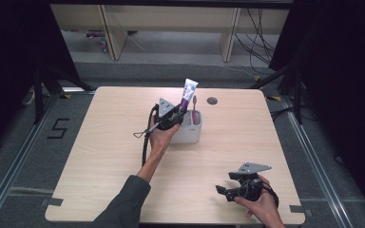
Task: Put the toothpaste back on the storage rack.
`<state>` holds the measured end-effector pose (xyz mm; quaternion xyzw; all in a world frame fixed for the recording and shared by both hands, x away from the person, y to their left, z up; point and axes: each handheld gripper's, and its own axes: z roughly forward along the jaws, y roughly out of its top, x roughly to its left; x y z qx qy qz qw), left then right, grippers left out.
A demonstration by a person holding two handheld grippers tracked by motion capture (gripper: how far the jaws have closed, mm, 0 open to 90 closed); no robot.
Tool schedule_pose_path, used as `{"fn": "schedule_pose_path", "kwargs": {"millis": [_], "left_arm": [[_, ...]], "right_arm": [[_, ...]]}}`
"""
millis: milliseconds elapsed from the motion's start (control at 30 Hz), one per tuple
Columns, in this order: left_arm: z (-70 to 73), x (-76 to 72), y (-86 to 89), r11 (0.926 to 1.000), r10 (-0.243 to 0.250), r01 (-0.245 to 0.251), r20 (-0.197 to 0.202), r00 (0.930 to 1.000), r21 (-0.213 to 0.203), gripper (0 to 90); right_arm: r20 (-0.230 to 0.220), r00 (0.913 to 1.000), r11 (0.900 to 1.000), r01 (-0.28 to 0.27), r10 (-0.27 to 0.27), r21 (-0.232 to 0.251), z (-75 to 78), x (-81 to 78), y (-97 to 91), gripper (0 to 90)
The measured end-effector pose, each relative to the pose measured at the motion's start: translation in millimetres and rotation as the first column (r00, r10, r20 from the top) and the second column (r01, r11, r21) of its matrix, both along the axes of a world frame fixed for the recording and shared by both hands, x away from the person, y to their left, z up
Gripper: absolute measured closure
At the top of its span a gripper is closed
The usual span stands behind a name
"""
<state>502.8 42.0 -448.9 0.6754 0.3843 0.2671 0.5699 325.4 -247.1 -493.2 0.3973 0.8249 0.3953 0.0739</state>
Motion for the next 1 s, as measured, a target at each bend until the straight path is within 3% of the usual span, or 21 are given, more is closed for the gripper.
{"fn": "schedule_pose_path", "kwargs": {"millis": [167, 233, 300, 333, 533, 1000], "left_arm": [[-1.4, -1.0, -0.8, 0.9993, 0.001, -0.001, -0.007, 1.0000, 0.038, 70.2], [-0.9, -2.0, -0.8, 0.9996, -0.001, 0.002, -0.007, 1.0000, 0.029, 68.8], [2.8, -4.9, 0.5, 0.9999, 0.001, -0.001, 0.011, 0.9999, -0.015, 71.9], [6.0, -6.1, 1.1, 0.9999, 0.000, 0.000, 0.018, 0.9998, -0.016, 69.9], [17.9, -13.1, 6.6, 1.0000, 0.000, 0.000, 0.045, 0.9990, -0.003, 68.4], [24.3, -16.6, 18.6, 1.0000, -0.003, 0.003, 0.016, 0.9999, -0.002, 64.6]], "right_arm": [[-0.005, 1.0000, 1.0000, -0.002, 0.002, -0.001, 0.3, -0.4, 0.3, 23.5], [-0.007, 1.0000, 1.0000, -0.002, 0.002, -0.002, 0.3, -0.5, 0.4, 23.6], [-0.005, 1.0000, 1.0000, -0.006, 0.006, -0.005, 0.2, -0.3, 0.3, 23.6], [-0.007, 0.9999, 0.9999, -0.010, 0.010, 0.011, -1.0, 0.0, 1.0, 23.6], [0.007, 0.9998, 0.9998, -0.017, 0.017, -0.008, -0.3, 0.8, 0.4, 23.6], [-0.007, 1.0000, 1.0000, -0.006, 0.006, -0.002, -0.2, 0.2, -0.1, 23.6]]}}
